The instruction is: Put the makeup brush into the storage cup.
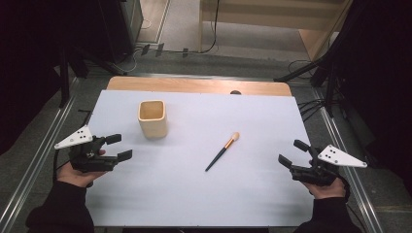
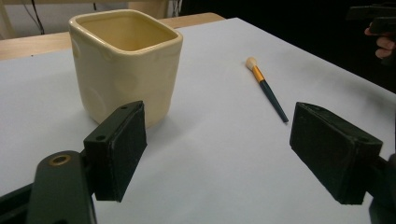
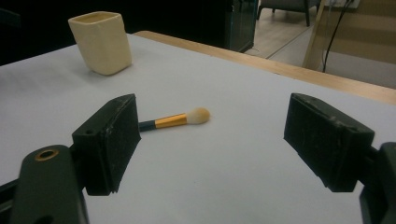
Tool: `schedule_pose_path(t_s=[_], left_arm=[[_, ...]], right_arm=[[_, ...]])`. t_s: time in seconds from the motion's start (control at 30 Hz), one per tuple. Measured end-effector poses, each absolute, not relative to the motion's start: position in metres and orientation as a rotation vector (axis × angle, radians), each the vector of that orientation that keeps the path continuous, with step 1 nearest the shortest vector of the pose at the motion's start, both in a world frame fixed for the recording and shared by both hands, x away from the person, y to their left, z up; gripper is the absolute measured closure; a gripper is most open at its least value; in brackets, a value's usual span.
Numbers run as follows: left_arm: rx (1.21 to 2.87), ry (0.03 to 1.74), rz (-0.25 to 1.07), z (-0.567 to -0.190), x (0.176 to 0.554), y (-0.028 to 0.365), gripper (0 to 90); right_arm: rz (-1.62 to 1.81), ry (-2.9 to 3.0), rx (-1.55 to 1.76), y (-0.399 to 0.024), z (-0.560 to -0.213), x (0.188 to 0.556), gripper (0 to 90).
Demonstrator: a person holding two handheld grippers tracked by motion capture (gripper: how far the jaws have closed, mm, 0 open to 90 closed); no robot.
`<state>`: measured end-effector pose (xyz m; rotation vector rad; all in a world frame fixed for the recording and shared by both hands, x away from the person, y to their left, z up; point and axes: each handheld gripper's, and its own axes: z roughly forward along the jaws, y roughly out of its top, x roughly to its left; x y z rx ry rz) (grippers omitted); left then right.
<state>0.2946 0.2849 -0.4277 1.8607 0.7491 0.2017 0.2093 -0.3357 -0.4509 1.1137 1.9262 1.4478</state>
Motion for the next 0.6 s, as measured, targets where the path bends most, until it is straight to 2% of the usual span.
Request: schedule_pose_path(t_s=[0.6], left_arm=[[1.879,0.748,0.222,-0.4288,0.2946,0.2833,19.4]], right_arm=[[1.457,1.920,1.109,-0.3363,-0.4502,0.2086,19.4]])
